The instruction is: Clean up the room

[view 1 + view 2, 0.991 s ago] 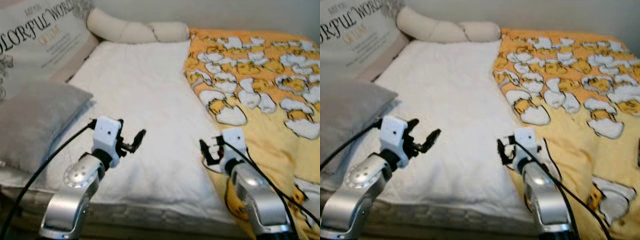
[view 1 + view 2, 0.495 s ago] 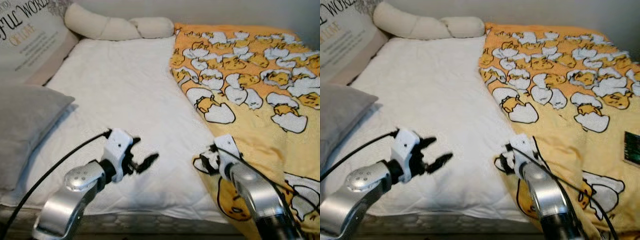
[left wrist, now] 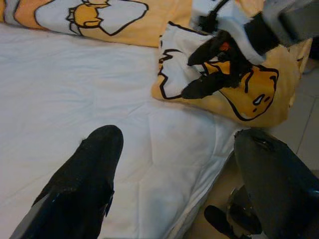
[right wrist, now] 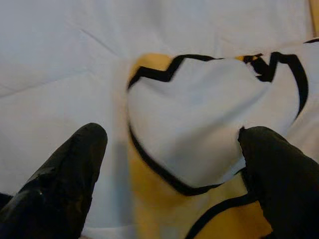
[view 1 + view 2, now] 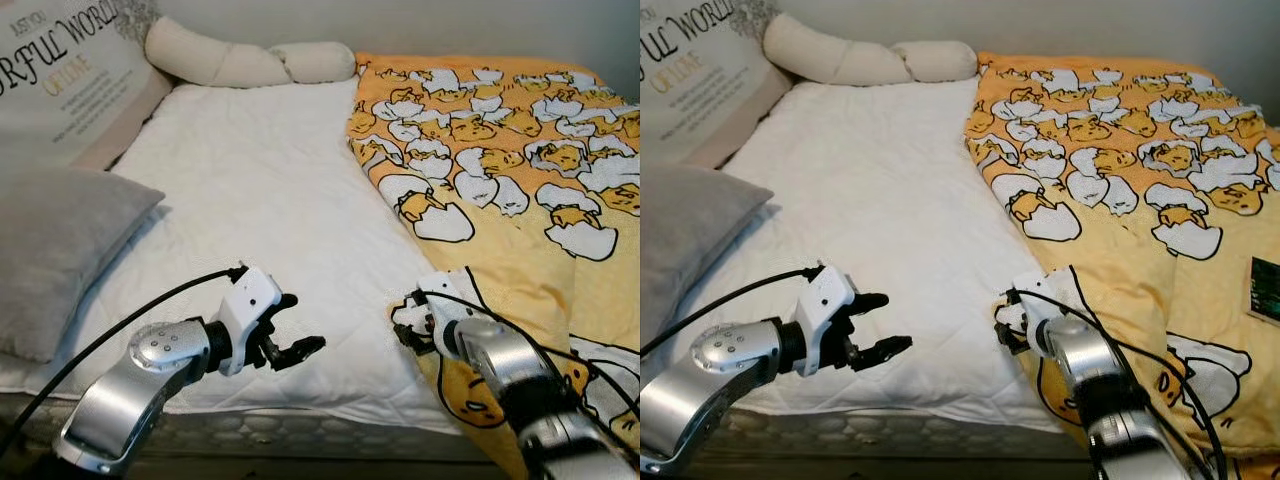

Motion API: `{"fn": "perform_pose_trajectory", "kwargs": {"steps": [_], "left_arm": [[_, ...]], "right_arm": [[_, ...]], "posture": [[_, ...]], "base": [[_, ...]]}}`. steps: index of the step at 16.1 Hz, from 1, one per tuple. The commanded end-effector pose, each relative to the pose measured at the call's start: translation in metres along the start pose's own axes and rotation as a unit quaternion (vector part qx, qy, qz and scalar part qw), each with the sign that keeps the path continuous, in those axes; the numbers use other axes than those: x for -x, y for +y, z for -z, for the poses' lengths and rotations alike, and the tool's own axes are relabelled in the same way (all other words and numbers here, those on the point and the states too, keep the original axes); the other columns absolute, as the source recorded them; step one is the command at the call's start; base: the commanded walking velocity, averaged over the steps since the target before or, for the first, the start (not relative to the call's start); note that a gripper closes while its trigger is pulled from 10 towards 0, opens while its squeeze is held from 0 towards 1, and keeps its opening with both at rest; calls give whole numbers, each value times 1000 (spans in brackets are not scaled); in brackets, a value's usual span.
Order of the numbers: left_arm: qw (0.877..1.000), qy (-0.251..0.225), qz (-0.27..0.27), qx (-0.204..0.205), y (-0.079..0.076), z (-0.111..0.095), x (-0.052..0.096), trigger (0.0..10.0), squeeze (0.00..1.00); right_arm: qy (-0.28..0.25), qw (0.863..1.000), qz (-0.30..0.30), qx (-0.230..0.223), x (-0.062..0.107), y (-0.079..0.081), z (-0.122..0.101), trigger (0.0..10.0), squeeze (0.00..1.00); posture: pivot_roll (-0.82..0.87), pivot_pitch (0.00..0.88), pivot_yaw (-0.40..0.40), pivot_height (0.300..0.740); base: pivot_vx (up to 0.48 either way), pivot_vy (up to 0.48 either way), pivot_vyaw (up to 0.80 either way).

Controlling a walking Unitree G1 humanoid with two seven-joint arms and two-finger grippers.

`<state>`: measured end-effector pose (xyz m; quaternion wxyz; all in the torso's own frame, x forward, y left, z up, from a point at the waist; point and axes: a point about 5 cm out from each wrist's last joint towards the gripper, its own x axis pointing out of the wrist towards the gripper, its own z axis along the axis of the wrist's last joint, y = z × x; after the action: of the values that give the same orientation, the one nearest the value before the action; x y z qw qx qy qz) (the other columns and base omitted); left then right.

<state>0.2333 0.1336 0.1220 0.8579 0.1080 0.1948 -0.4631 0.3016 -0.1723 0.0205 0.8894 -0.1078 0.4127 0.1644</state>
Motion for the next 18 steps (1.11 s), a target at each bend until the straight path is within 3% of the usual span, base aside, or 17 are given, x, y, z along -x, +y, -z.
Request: {"fn": "perform_pose_trajectory", "kwargs": {"steps": [1, 3, 4, 13, 18], "left_arm": [[1000, 8, 7, -4, 0, 0, 0, 10000, 0], [1000, 10, 13, -6, -1, 0, 1, 10000, 0], [1000, 13, 17, -8, -2, 0, 1, 10000, 0], [1000, 12, 24, -11, -4, 1, 1, 10000, 0], [993, 37, 114, -7, -17, 6, 5, 10000, 0]], "right_arm": [[-7, 1000, -2, 19, -2, 0, -6, 10000, 0], [2, 1000, -7, 26, -6, -1, -4, 2118, 0], [8, 999, -9, 32, -8, -2, -2, 0, 0], [16, 999, -26, 35, -11, -5, 5, 0, 0], [8, 999, -33, 32, -10, -9, 5, 0, 0]], "posture": [[-20, 0, 45, 740], [-12, 0, 38, 740], [-11, 0, 36, 740], [-11, 0, 26, 740], [-19, 0, 24, 740]], "base": [[0, 0, 0], [0, 0, 0], [0, 0, 0], [0, 0, 0], [0, 0, 0]]}}
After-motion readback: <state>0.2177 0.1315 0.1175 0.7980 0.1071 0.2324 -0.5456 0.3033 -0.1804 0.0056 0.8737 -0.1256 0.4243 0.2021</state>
